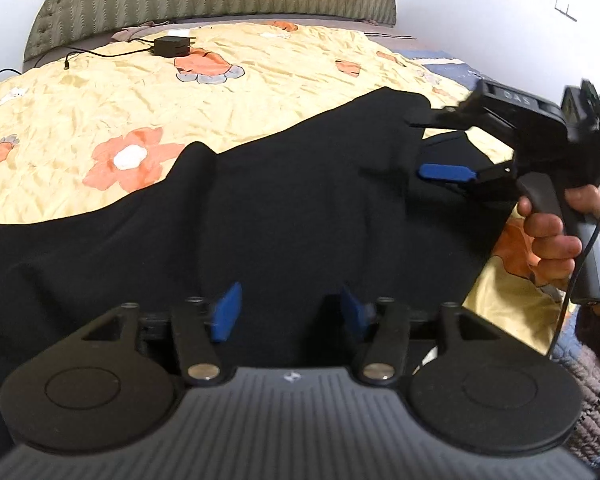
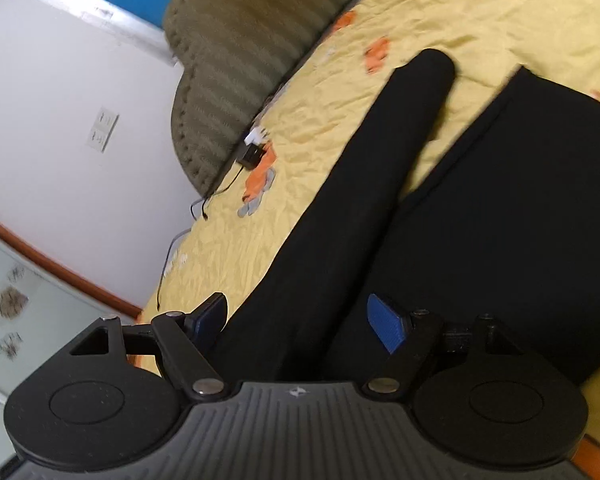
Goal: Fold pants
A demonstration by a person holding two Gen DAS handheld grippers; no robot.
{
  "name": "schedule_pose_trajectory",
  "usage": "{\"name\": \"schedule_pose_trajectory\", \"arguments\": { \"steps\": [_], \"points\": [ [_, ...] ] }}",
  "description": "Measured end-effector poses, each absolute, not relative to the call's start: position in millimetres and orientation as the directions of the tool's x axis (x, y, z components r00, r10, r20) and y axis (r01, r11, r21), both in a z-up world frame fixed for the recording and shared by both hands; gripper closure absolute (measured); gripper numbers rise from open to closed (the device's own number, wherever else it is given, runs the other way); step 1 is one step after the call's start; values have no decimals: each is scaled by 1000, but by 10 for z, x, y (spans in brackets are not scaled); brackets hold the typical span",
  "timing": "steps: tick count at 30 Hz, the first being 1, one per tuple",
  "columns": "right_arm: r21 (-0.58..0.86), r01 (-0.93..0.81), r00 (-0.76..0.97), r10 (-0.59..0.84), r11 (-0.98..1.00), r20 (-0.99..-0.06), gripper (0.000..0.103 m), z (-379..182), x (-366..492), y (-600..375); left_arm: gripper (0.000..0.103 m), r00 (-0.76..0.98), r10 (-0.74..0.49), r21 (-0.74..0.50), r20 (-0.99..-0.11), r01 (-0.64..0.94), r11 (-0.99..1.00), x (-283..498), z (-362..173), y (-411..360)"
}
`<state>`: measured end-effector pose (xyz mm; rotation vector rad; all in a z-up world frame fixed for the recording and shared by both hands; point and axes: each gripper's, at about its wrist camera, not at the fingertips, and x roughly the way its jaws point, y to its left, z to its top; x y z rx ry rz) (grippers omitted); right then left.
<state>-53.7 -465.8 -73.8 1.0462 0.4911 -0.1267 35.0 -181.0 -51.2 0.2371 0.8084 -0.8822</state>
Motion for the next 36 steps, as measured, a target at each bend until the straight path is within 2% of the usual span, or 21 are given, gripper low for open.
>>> {"name": "schedule_pose_trajectory", "arguments": {
  "steps": [1,4,7,13,16,18,21,28,33,34,36],
  "points": [
    [803,332,882,140,496,-451,25,-749,-481,-4660,38,375,-595,-134,-711,758,638,348,-519,-1812],
    [809,333,879,150,485,-452,25,-738,-231,-4690,35,372,-595,-138,-713,758,638,368,-555,-1793],
    [869,267,924,144,418,-353,25,-643,-27,-4879,29,374,-593,-127,-713,763,633,358,-564,-1809],
    [867,288,957,-92,406,-275,22,-388,-129,-5324,20,368,-597,-112,-713,781,615,355,-592,-1818],
    [848,293,956,-156,440,-249,11,-340,-347,-5364,13,359,-610,-123,-707,786,606,358,-617,-1825],
    [840,311,950,-144,444,-276,10,-383,-411,-5384,10,363,-606,-109,-707,791,602,336,-627,-1852],
    [789,396,916,-135,469,-379,10,-466,-462,-5448,9,375,-598,-78,-709,801,594,295,-643,-1881],
    [726,455,869,-77,516,-489,9,-690,-257,-5612,9,374,-601,-87,-707,797,598,315,-646,-1872],
    [779,415,892,-43,470,-450,8,-786,-94,-5766,7,384,-598,-64,-704,804,591,288,-666,-1888],
    [803,389,905,-26,452,-425,8,-773,-75,-5793,7,385,-597,-58,-704,806,589,281,-670,-1894],
    [880,282,948,34,382,-318,9,-761,-107,-5851,6,389,-595,-48,-704,809,586,268,-676,-1899]
  ]
}}
